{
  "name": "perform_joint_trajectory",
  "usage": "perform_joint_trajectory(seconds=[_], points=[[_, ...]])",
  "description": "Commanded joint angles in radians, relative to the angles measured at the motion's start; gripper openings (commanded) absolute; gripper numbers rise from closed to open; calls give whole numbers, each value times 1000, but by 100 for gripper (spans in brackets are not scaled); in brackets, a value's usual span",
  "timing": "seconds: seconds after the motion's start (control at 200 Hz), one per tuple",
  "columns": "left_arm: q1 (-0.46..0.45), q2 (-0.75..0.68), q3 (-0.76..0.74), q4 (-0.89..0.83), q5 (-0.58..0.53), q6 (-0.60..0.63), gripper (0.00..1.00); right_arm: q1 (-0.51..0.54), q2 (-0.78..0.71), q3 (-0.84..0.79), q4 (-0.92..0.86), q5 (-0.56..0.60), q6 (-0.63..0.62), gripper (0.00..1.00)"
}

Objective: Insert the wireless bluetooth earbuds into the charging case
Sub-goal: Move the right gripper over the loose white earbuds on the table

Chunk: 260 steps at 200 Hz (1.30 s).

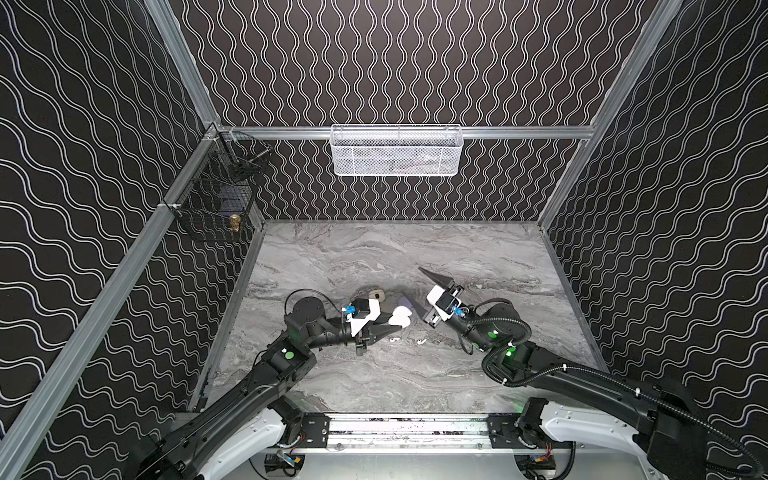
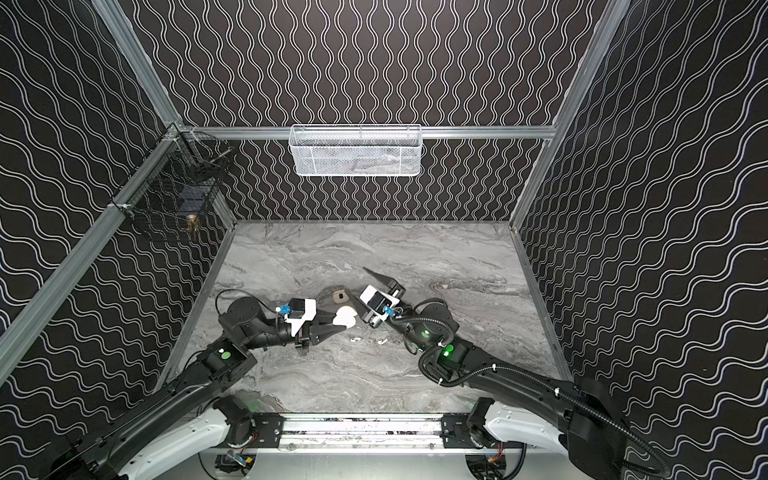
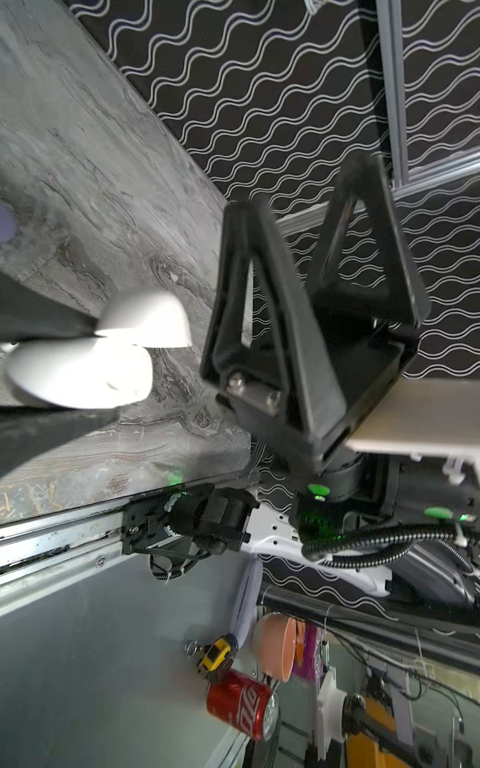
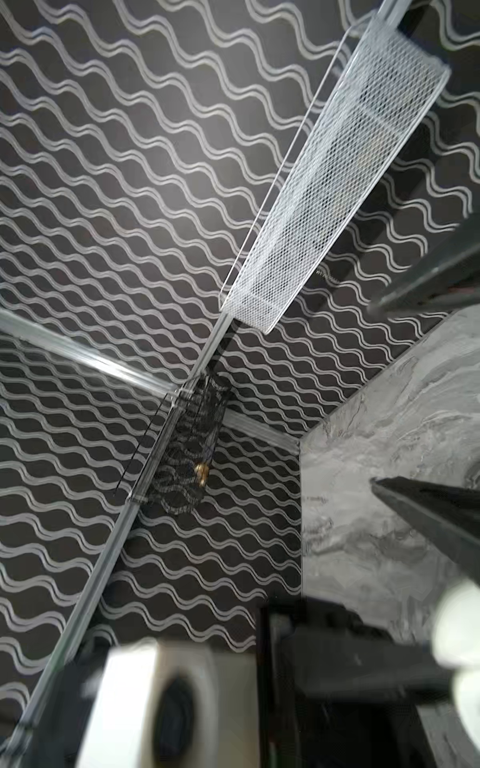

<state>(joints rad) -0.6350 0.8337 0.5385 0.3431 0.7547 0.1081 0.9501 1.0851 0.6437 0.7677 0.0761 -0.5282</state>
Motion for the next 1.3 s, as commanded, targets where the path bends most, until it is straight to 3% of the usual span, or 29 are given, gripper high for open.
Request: perform_joint_trajectory(seconds=[0.0, 0.155, 0.21, 0.265, 0.37, 0.48, 0.661, 0.761, 0.941, 1.296], points=[[2, 11, -26, 129, 32, 30, 0, 1, 9, 21, 39, 120, 56, 67], [8, 36, -33, 211, -33, 12, 0, -6, -25, 80, -77, 272, 181, 59], [21, 54, -37, 247, -50, -14, 0, -23, -38, 107, -137, 346, 251, 61], [51, 82, -66, 333, -61, -77, 0, -46, -46, 131, -215, 417, 325, 65], [177, 154, -126, 543, -14, -245, 0, -126, -61, 161, -447, 497, 569, 61], [277, 213, -143, 648, 43, -338, 0, -181, -89, 119, -656, 408, 797, 59], [282, 174, -146, 527, 6, -292, 0, -183, -103, -26, -778, 162, 973, 68], [281, 97, -172, 475, -34, -285, 0, -185, -32, -85, -716, 29, 991, 68], [281, 56, -173, 429, -41, -277, 0, -190, 207, -40, -675, -93, 968, 70], [281, 67, -167, 445, -31, -267, 0, -192, 467, 64, -709, -160, 907, 73]])
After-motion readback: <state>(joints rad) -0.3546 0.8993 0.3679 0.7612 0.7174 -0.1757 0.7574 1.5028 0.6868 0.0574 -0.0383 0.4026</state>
